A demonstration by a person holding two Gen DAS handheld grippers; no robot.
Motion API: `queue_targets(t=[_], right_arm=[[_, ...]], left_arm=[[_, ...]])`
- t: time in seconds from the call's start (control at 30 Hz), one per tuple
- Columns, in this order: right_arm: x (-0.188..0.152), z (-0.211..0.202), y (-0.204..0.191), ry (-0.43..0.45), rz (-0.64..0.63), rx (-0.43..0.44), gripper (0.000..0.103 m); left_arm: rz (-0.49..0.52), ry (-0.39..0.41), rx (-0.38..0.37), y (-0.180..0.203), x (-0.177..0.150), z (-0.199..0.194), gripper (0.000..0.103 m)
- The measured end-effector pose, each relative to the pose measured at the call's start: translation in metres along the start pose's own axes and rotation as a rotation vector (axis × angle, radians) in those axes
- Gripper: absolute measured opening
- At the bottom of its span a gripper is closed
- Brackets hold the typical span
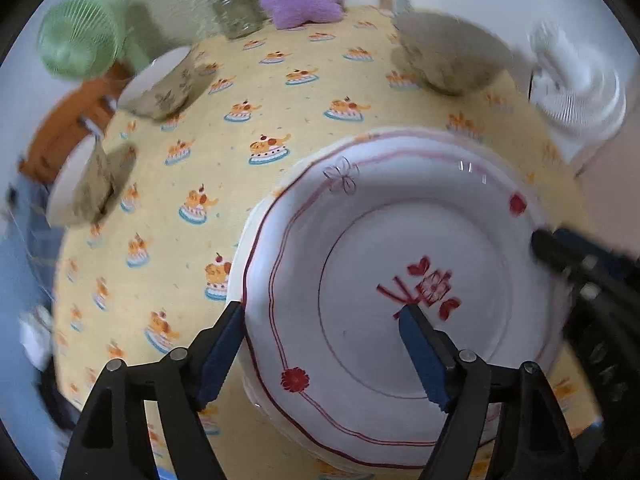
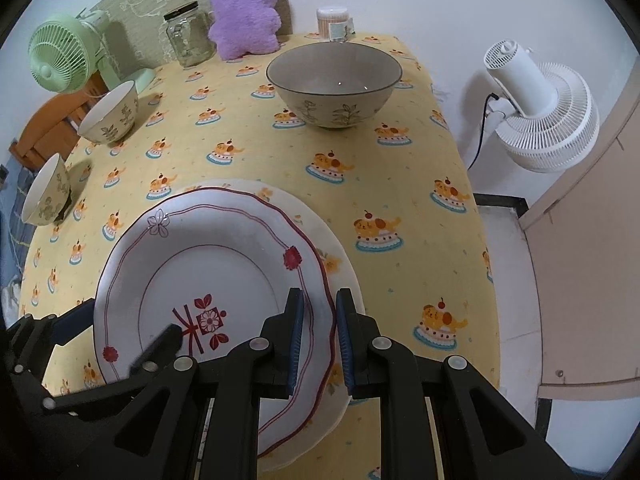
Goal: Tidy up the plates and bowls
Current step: 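Open the right tool to release the plate onto the stack and withdraw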
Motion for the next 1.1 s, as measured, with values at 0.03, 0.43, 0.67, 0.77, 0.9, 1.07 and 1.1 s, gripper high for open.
queue_targets(t=[0.03,0.43,0.67,0.77,0.9,1.07,1.1], right_arm=[[0.000,0.000,0.000,-0.001,-0.001,0.002,0.020],[0.004,-0.013,-0.002,0.020,0.001,0.054,0.059],[0.010,-0.025,-0.015,0.038,-0.015,0.070,0.063],[0.011,-0.027,-0.025,0.042,-0.027,0.066,0.063],[0.014,-0.031,-0.040,0.052,-0.030,0.049,0.063],[0.017,-0.030,-0.069,0.070,0.006,0.047,0.063],[0.018,-0.030,-0.076,0.077,0.005,0.037,0.063]], left_arm=[[0.005,0.012,0.010,0.001,0.000,-0.002,0.081],[0.000,0.051,-0.030,-0.008,0.003,-0.027,0.081],[-0.112,0.060,-0.177,-0.026,0.005,-0.032,0.081],[-0.131,0.077,-0.224,-0.032,0.007,-0.034,0.081],[-0.137,0.100,-0.267,-0.046,0.008,-0.037,0.081],[-0.144,0.143,-0.272,-0.080,0.008,-0.035,0.081],[-0.146,0.145,-0.275,-0.087,0.007,-0.033,0.081]])
Point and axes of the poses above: each gripper's, at about its wrist camera, not at the fingertips, and z roughly the way its jaws point, y to its right, x to its top, the point moved 5 cm from there along z, roughly the way its jaws point, and after that the axes turned 15 degrees about x, right-handed, at the moved point
